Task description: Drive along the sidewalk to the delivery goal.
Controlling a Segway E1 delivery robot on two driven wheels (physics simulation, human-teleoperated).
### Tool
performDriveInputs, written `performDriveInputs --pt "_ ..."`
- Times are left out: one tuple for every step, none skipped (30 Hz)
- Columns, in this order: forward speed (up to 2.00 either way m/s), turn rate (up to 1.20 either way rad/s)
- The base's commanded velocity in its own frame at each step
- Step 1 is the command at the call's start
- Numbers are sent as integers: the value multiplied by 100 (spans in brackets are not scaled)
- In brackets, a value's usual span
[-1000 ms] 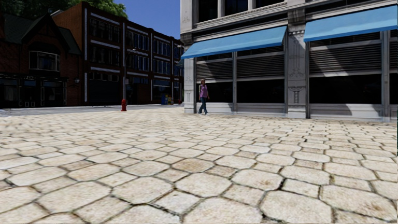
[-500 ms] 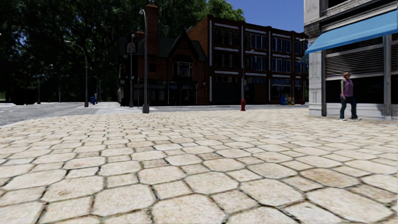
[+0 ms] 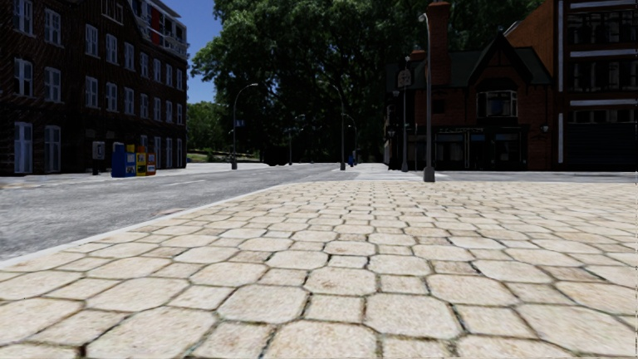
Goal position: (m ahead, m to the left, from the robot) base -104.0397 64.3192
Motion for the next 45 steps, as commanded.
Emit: performDriveInputs --pt "0 120" --pt "0 120" --pt "0 120" --pt "0 120" --pt "0 120" --pt "0 120" --pt "0 120" --pt "0 120" --pt "0 120" --pt "0 120" --pt "0 120" --pt "0 120" --pt "0 120" --pt "0 120" --pt "0 120" --pt "0 120" --pt "0 120" --pt "0 120" --pt "0 120" --pt "0 120" --pt "0 120" --pt "0 120" --pt "0 120" --pt "0 120" --pt "0 120" --pt "0 120" --pt "0 120" --pt "0 120" --pt "0 120" --pt "0 120" --pt "0 120" --pt "0 120" --pt "0 120" --pt "0 120" --pt "0 120" --pt "0 120" --pt "0 120" --pt "0 120" --pt "0 120" --pt "0 120" --pt "0 120" --pt "0 120" --pt "0 120" --pt "0 120" --pt "0 120"
